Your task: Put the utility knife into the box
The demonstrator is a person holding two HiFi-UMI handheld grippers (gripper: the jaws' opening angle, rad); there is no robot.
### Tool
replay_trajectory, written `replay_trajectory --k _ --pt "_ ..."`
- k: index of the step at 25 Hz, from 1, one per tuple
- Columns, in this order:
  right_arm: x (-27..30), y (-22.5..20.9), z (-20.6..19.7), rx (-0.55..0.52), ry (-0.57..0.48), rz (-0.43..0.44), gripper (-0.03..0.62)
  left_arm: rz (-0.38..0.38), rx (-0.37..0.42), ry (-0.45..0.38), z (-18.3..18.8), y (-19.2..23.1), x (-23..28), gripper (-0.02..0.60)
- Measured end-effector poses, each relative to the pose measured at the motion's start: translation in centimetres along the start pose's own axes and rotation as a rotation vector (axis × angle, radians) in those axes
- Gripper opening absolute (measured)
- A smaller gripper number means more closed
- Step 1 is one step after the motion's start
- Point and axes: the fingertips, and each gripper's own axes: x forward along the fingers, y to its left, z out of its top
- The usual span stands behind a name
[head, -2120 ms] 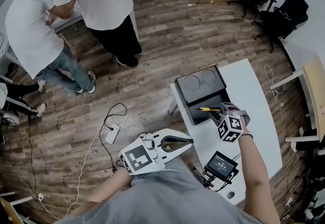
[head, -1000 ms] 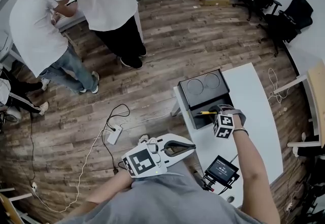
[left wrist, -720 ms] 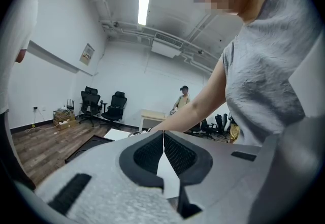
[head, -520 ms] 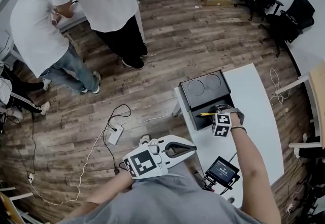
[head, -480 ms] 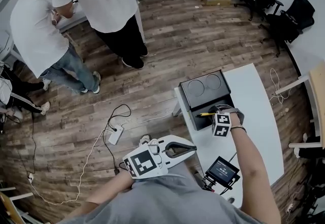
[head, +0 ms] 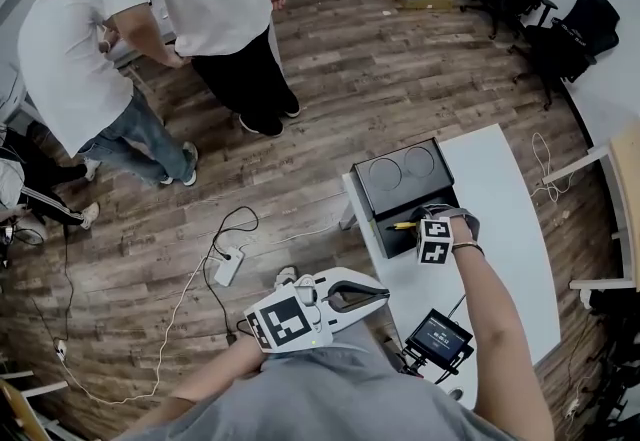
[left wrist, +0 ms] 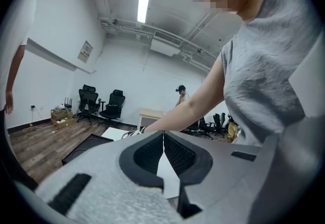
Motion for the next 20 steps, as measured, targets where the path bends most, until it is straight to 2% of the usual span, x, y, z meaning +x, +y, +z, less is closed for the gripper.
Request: replay_trajectory --k 11,20 --pt "0.0 -1.2 0.0 0.055 -0.008 -0.044 0.051 0.005 -0.002 0.009 -0.2 0.0 0.1 0.018" --pt "0.2 -1.0 -0.1 0.103 -0.017 -0.021 0.068 -0.005 0.006 0.02 -0.2 -0.1 0.4 0.018"
